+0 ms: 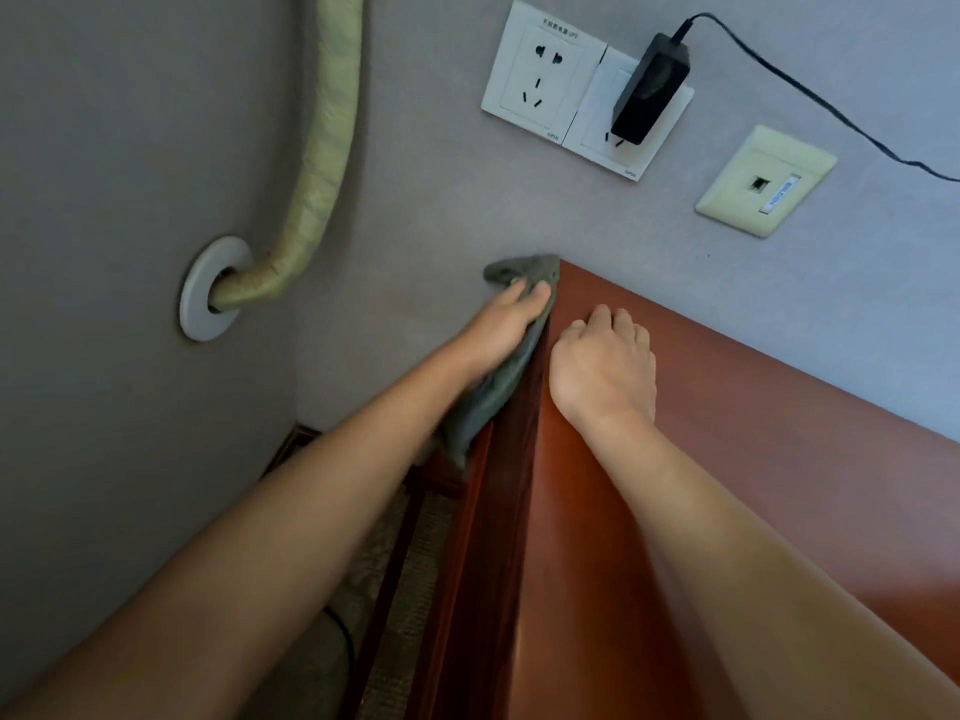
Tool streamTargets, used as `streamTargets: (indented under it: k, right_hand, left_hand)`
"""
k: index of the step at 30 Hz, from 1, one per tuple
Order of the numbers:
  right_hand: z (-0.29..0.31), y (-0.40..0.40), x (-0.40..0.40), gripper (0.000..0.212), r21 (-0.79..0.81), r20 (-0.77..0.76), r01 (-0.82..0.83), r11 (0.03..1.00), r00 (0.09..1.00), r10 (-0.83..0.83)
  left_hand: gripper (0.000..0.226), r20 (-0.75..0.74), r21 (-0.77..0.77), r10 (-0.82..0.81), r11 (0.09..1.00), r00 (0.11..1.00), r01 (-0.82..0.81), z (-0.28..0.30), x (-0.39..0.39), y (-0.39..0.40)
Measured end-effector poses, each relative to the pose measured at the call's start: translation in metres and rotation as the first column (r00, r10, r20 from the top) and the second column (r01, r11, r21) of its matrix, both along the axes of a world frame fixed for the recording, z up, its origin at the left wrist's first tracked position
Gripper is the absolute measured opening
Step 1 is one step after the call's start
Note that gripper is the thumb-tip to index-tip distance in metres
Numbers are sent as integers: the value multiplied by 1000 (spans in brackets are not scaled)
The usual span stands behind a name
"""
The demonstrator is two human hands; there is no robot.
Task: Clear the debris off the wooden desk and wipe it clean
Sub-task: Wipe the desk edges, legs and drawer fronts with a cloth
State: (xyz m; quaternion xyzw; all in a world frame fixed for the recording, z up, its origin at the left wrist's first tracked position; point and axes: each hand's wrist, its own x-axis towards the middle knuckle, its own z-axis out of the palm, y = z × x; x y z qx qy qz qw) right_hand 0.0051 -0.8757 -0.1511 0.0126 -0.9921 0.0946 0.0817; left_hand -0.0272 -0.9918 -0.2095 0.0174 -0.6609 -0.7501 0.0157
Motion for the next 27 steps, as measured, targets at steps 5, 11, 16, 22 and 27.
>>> streamTargets:
  k: [5,11,16,22,27]
  right_hand:
    - [-4,0,-1,52,3,-10,0,1000,1000,0]
    - [-4,1,-1,49,7,-16,-15,1000,1000,15]
    - [-6,4,-2,45,10,-27,-37,999,999,38]
    - [-7,4,-4,41,-2,-39,-38,999,998,38]
    - [-7,4,-4,40,-21,-51,-45,999,998,44]
  left_hand:
    - [80,32,-30,32,999,999,-31,-8,4,1]
    - [64,-26,-192,92,977,995,-95,-60,139,20]
    - [40,16,-198,56,979,998,-51,-67,195,24]
    - [55,64,-50,23,999,998,-20,-60,70,9]
    - [79,130,-72,15,997,991,-5,-65,-31,-5]
